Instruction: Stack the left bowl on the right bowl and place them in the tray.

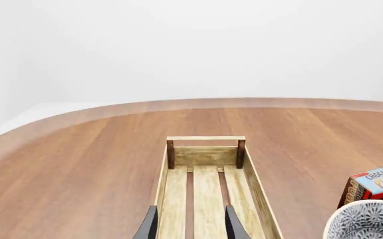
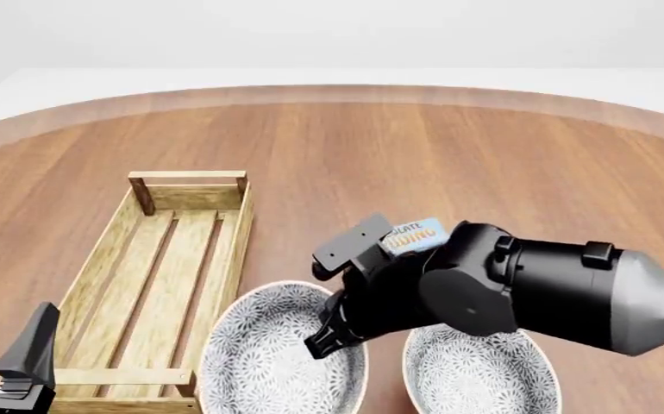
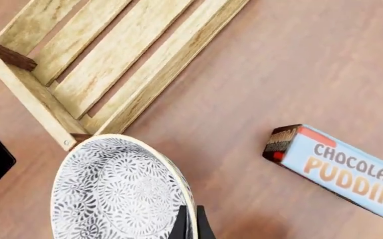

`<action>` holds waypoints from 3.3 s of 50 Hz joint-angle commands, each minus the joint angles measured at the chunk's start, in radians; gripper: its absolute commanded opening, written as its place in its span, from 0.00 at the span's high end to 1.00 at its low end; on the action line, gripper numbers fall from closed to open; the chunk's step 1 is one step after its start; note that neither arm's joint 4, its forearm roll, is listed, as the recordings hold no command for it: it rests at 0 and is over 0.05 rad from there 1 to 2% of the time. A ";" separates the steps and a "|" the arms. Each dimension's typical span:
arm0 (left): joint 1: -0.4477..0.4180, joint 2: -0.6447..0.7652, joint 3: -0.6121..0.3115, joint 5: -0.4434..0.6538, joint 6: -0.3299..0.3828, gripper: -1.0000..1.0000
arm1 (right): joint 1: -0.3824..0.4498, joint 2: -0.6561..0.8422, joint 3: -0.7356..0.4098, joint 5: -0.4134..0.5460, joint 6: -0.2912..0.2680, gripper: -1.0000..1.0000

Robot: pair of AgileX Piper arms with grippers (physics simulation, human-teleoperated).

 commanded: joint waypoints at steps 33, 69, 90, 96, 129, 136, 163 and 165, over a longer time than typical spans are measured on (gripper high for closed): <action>0.000 0.000 0.000 0.000 0.000 0.00 | -0.229 -0.315 -0.272 0.352 -0.163 1.00; 0.000 0.000 0.000 0.000 0.000 0.00 | -0.377 -0.706 0.030 0.374 -0.015 1.00; 0.000 0.000 0.000 0.000 0.000 0.00 | -0.426 -0.902 0.217 0.342 0.097 1.00; 0.000 0.000 0.000 0.000 0.000 0.00 | -0.428 -0.944 0.278 0.316 0.129 1.00; 0.000 0.000 0.000 0.000 0.000 0.00 | -0.529 -1.004 0.541 0.144 0.188 1.00; 0.000 0.000 0.000 0.000 0.000 0.00 | -0.542 -0.982 0.566 0.102 0.193 1.00; 0.000 0.000 0.000 0.000 0.000 0.00 | -0.573 -1.014 0.678 0.036 0.237 1.00; 0.000 0.000 0.000 0.000 0.000 0.00 | -0.573 -1.013 0.682 0.032 0.238 1.00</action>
